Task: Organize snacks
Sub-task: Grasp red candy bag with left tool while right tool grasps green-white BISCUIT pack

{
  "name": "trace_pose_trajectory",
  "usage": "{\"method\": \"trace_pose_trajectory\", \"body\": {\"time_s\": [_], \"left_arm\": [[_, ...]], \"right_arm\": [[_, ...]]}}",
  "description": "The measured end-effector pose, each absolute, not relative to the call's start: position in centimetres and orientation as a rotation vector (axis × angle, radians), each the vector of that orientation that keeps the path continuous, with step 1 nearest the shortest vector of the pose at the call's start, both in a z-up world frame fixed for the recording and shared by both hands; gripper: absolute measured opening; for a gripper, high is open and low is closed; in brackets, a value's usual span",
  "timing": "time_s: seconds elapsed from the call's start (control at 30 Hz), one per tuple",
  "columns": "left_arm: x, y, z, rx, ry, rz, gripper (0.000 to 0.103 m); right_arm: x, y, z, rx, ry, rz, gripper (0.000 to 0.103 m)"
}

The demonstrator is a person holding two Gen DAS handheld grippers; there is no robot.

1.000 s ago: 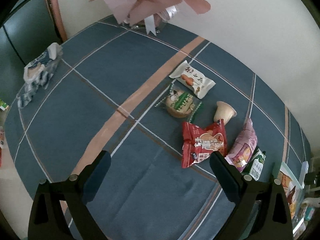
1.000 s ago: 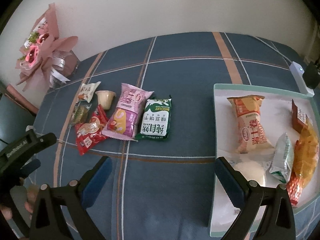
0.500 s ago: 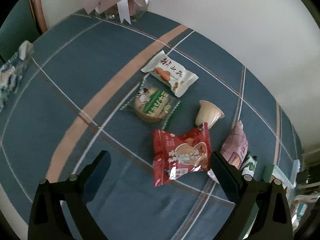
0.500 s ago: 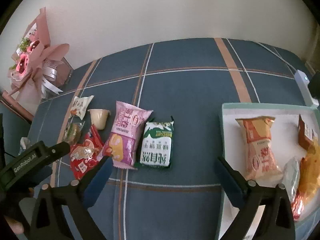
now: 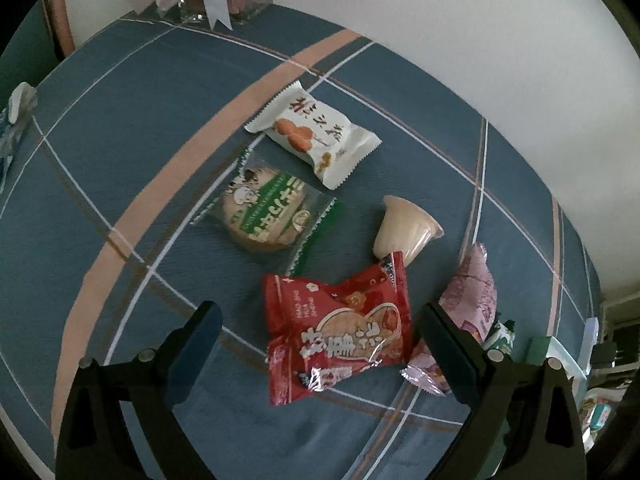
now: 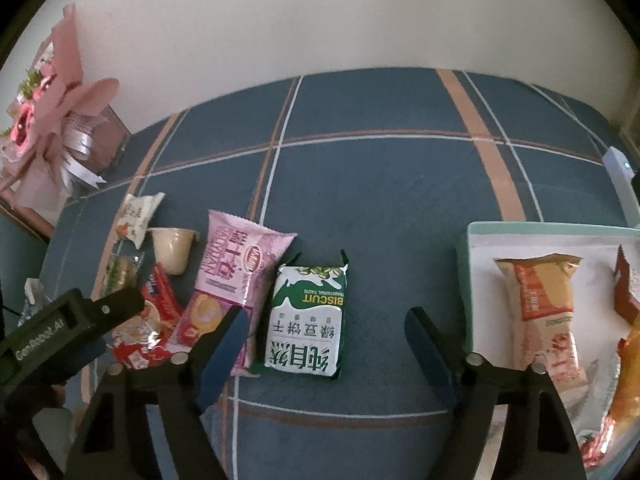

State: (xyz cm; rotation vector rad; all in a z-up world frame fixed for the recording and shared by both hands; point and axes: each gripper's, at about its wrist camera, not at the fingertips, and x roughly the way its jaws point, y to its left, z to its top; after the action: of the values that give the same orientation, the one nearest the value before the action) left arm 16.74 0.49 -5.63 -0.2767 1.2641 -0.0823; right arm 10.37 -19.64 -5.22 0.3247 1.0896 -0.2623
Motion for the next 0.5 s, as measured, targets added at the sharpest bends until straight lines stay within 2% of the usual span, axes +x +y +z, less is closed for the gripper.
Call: {"method": "trace_pose_trajectory", "body": {"time_s": [0.17,0.3,0.5], "left_arm": [[17.2,-0.6,-6.7,-0.259,1.286,-0.087,0.095],[17.3,-1.7,-7.4,-0.234,1.305,-0.096,0.081],[17.3,-2.7,-7.6,-0.185,1.294,-0.077,0.075]], "right_arm": [[11.1,-19.7,-6.6,0.314,1.115,-0.259,0.068],[11.6,-19.4,-7.2,0.307,1.125,-0.250,0.062],[11.9,-19.3,-7.6,0.295,1.129,-0.261,0.055]]}}
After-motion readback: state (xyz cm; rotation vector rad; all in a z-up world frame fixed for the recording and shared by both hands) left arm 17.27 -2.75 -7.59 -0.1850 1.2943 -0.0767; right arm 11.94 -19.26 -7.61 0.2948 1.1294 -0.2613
